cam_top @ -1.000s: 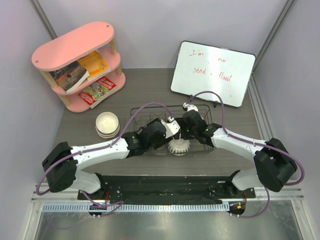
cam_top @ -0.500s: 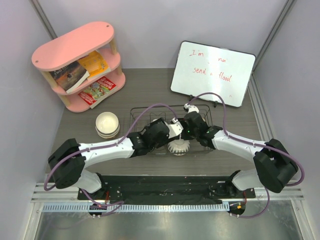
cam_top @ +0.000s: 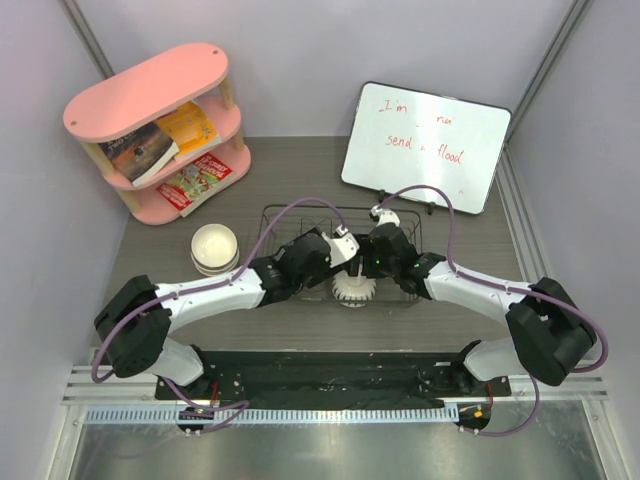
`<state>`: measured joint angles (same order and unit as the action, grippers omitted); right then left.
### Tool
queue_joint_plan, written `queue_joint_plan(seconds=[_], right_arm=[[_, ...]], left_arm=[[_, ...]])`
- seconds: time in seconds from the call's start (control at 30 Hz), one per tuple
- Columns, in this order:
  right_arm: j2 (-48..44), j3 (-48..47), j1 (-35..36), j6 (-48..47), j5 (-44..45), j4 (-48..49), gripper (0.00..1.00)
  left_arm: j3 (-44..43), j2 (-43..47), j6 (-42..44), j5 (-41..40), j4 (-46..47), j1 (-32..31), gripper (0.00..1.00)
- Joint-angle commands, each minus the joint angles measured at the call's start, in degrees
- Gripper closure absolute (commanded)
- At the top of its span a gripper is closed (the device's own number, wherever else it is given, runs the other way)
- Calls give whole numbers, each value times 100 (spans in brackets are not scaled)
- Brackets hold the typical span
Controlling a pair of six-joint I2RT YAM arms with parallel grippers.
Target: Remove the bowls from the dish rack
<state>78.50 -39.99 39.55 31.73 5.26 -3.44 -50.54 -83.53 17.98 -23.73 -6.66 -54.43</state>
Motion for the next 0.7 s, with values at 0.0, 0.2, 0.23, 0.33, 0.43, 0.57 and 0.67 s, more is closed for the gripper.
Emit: queue_joint_plan(seconds=[0.0,0.2,0.23,0.33,0.43,0.57,0.67], right_arm=[[122,316,79,-35,-455,-957,32],[245,413,79,-44,-455,-913,33],[236,439,79,-52,-447,-904,33],[236,457,79,-35,-638,-895,33],[289,404,88,-61,-675,-877,33],[324,351,88,-70,-719,-877,33],[341,334,88,-87,-728,-886,33]], left_arm=[[-298,82,250,-361,639,258,34],[-324,108,364,-212,639,276,39],[-333,169,356,-211,639,276,39],[-333,231,417,-246,639,302,39],[-403,205,505,-299,639,328,39],[-465,240,531,-273,639,398,38],[-518,258,558,-220,639,425,37]])
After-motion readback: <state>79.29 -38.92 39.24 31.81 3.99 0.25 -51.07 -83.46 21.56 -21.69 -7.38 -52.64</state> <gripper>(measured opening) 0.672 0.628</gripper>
